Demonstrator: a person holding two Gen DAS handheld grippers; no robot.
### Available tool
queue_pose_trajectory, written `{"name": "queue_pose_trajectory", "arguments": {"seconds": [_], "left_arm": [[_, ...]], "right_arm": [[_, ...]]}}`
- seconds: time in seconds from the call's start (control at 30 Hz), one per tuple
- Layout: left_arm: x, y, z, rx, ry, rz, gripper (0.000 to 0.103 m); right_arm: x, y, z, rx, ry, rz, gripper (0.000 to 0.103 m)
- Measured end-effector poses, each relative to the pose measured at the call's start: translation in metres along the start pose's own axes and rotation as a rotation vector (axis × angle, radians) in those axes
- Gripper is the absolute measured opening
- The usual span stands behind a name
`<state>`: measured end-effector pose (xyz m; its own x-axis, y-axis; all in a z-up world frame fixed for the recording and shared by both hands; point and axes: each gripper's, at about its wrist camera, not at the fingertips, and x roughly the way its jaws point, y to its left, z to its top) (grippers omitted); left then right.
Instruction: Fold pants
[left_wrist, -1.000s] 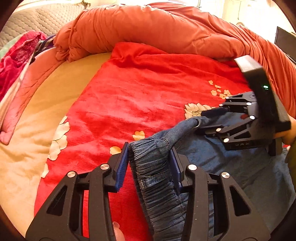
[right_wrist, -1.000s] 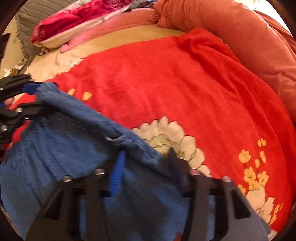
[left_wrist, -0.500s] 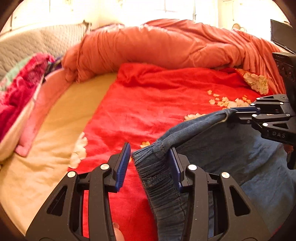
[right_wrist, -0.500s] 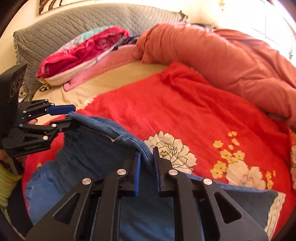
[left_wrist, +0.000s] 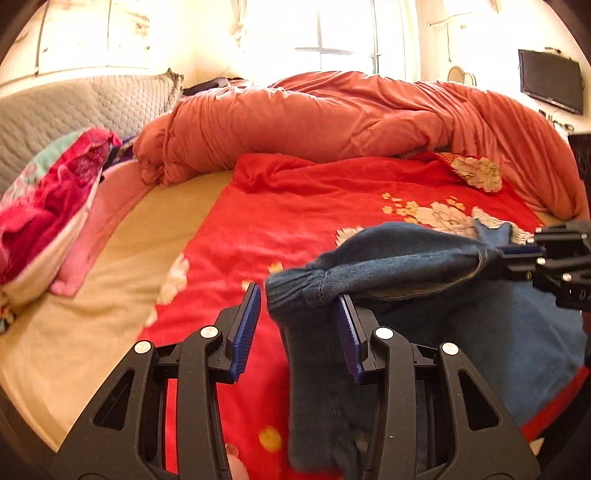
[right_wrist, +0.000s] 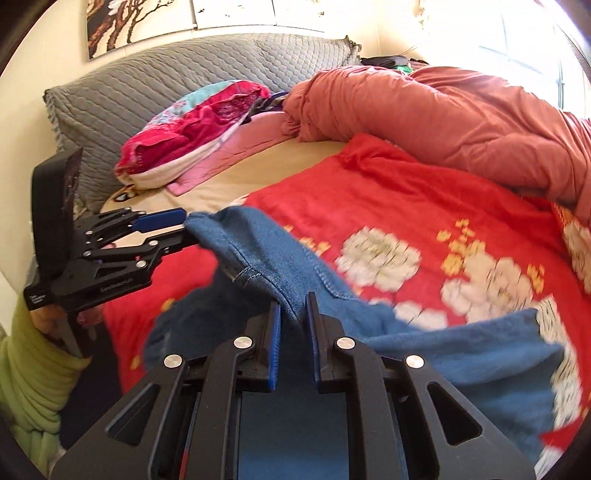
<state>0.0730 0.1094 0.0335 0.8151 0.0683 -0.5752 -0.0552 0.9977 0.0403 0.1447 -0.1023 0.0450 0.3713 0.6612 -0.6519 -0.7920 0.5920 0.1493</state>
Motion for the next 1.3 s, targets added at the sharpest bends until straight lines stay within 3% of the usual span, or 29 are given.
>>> {"name": "queue_pose_trajectory", "arguments": {"seconds": [0.13, 0.3, 0.73, 0.8, 0.93, 1.1, 1.17, 1.23, 1.3], "left_arm": [[-0.010, 0.002, -0.023, -0.029, 0.050, -0.039, 0.033], [-0.016, 0.000, -0.039, -0.013, 0.096, -0.027, 0.033], [-0.036, 0.005, -0.077, -0.009, 0.177, -0.027, 0.033], [-0.037, 0.012, -0.075, -0.050, 0.179, -0.055, 0.034], [-0.028, 0.023, -0.060, -0.122, 0.175, -0.121, 0.055], [-0.001, 0.030, -0.043, -0.213, 0.229, -0.224, 0.057], [0.013, 0.031, -0.043, -0.252, 0.276, -0.268, 0.054], [0.022, 0.032, -0.046, -0.298, 0.308, -0.304, 0.025], [0.021, 0.034, -0.050, -0.330, 0.316, -0.324, 0.024]], "right_arm": [[-0.010, 0.022, -0.025, 0.003, 0.017, 0.029, 0.012], [-0.012, 0.049, -0.052, -0.020, 0.054, 0.038, 0.012], [-0.021, 0.070, -0.081, -0.042, 0.071, 0.042, 0.012], [-0.024, 0.069, -0.082, -0.028, 0.057, 0.063, 0.012], [-0.019, 0.067, -0.085, -0.010, 0.074, 0.064, 0.012], [-0.013, 0.070, -0.089, -0.015, 0.093, 0.049, 0.015], [-0.012, 0.070, -0.089, -0.013, 0.097, 0.045, 0.015], [-0.009, 0.071, -0.089, -0.008, 0.099, 0.045, 0.015], [-0.010, 0.072, -0.089, -0.016, 0.099, 0.039, 0.015]]}}
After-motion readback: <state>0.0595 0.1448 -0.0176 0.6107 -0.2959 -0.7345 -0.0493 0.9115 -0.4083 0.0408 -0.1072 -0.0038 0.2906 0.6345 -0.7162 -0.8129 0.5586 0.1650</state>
